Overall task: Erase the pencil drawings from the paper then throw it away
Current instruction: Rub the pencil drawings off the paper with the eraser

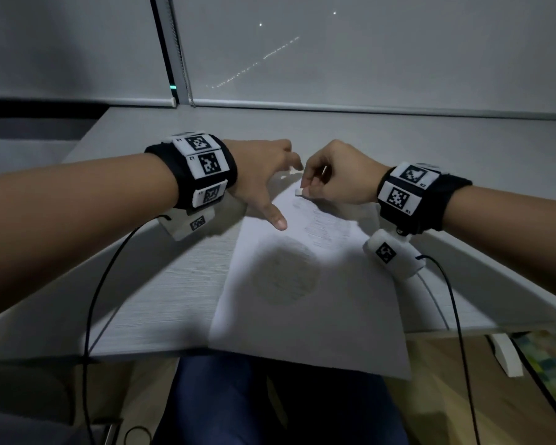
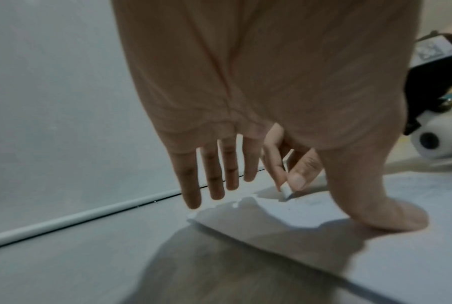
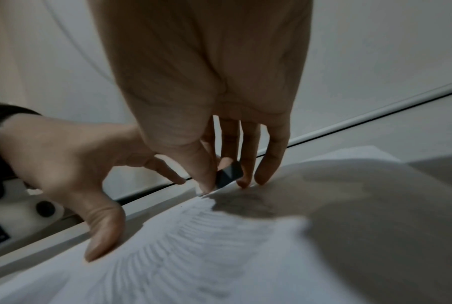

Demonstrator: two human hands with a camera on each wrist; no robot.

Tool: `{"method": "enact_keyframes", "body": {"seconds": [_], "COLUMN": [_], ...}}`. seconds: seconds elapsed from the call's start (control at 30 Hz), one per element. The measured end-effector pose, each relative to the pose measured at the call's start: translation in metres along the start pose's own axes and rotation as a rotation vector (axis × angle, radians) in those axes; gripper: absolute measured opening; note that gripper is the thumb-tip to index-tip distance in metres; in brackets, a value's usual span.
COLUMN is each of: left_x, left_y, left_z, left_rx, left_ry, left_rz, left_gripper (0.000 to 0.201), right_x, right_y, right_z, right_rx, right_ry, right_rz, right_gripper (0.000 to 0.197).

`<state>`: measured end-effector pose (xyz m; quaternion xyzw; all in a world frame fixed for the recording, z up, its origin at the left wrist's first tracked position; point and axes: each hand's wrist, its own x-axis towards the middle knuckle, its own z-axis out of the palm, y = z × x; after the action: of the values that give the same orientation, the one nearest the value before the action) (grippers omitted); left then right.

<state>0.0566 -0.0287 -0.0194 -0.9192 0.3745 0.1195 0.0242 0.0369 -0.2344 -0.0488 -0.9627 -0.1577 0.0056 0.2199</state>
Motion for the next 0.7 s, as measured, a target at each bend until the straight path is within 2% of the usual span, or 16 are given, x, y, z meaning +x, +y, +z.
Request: {"method": "enact_keyframes", "body": {"seconds": [0.1,0.17,0.23,0.4,0.53,0.6,0.7], "left_x": [0.001,0.002,0.001,0.004,0.006,0.007,0.007], "left_y": [-0.001,0.001,0.003,0.004,0.008,0.008,0.009], "left_z": [0.003,0.006,0.009,0.012,0.008,0.006,0.006], "left_rx": [0.006,0.015,0.023,0.051,0.084,0.079,0.084], "left_ry": [-0.123,-0.166,-0.169,-0.201,-0.233,-0.247,-0.242], "left_rz": [-0.021,-0.051,-0.079,-0.101,-0.116,-0.125,-0.141], "left_gripper": [0.11,0.123,0.134,0.125,0.122,0.128,0.131], "right_x": [0.002,0.001,-0.004,-0.019,-0.009,-0.004,-0.01], "right_y": [-0.003,-0.005,-0.009,-0.02,-0.013,-0.009,-0.016], "right_z": [0.005,0.008,0.009,0.011,0.006,0.005,0.009], "right_rx": [-0.047,-0.062,-0.052,0.005,-0.037,-0.046,-0.019], "right_ry": [0.041,0.054,0.041,-0.059,0.03,0.072,0.06], "right_rz": [0.004,0.002,-0.019,-0.083,-0.005,0.051,0.018], "right_gripper": [0.004,0.008,0.007,0.005,0.006,0.009,0.011]}}
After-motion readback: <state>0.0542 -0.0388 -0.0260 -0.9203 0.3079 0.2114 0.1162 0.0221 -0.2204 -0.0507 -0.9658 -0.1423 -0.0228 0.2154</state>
